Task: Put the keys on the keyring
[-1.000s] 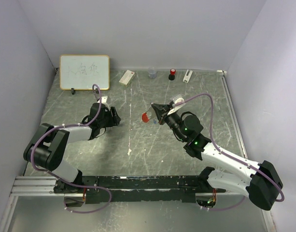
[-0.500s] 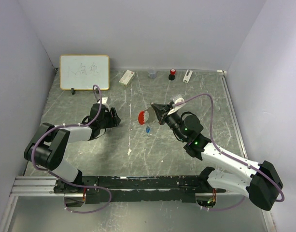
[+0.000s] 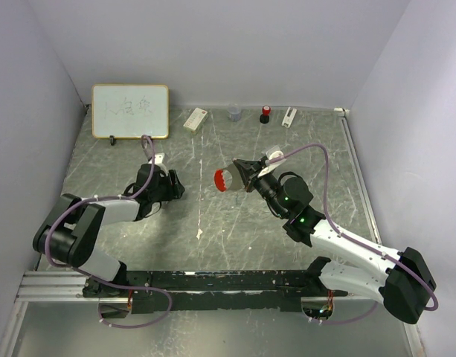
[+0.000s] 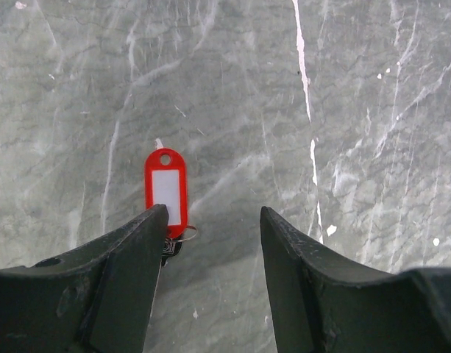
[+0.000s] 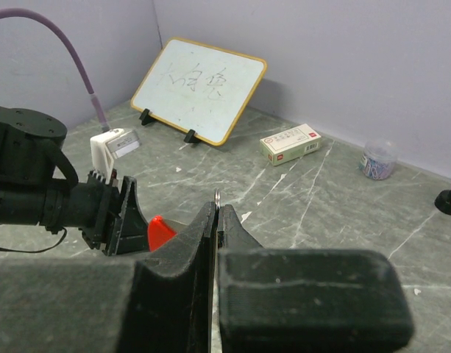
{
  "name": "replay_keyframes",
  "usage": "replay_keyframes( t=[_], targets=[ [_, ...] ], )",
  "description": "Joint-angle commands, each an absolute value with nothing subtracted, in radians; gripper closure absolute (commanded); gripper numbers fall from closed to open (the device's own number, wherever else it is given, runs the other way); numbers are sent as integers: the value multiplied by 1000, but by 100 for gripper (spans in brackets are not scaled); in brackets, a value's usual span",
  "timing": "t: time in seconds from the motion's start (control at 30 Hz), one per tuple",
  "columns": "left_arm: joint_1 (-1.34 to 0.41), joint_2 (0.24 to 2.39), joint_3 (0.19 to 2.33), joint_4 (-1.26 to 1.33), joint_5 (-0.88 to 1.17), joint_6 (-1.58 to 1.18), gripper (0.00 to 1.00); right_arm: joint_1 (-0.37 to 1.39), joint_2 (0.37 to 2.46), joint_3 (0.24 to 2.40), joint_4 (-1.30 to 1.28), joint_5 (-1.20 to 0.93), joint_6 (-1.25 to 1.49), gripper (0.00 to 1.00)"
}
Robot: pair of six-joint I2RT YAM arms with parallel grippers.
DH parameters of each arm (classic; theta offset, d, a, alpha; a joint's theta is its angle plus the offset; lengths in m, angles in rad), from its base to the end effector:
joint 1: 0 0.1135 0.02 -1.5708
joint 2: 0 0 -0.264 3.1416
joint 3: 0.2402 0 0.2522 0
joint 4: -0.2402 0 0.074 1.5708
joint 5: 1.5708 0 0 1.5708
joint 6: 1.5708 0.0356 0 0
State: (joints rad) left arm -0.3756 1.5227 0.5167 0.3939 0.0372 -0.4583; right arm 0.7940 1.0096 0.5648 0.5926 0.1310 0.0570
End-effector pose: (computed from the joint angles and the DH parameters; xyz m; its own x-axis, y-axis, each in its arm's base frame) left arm 0.2589 -0.1035 0.1394 -0.6541 -0.2173 -0.7245 0.1177 0.9169 -0.3813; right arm 0.1677 0.1640 0.3019 0.0679 0.1497 -0.9864 -0.6214 0.7799 0.0756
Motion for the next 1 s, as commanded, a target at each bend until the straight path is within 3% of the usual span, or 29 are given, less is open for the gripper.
replay_keyframes(
  t=[0.0, 0.5, 0.97],
  targets=[
    [-370, 1493, 497, 407, 76, -469, 36, 798, 996, 571, 616, 145, 41, 100],
    [-370, 1431, 545, 344, -33, -429, 34, 799, 1003, 572, 617, 138, 41, 100],
    [-370, 1394, 532, 263, -54, -287, 49, 798, 966, 569, 595, 143, 32, 100]
  ],
)
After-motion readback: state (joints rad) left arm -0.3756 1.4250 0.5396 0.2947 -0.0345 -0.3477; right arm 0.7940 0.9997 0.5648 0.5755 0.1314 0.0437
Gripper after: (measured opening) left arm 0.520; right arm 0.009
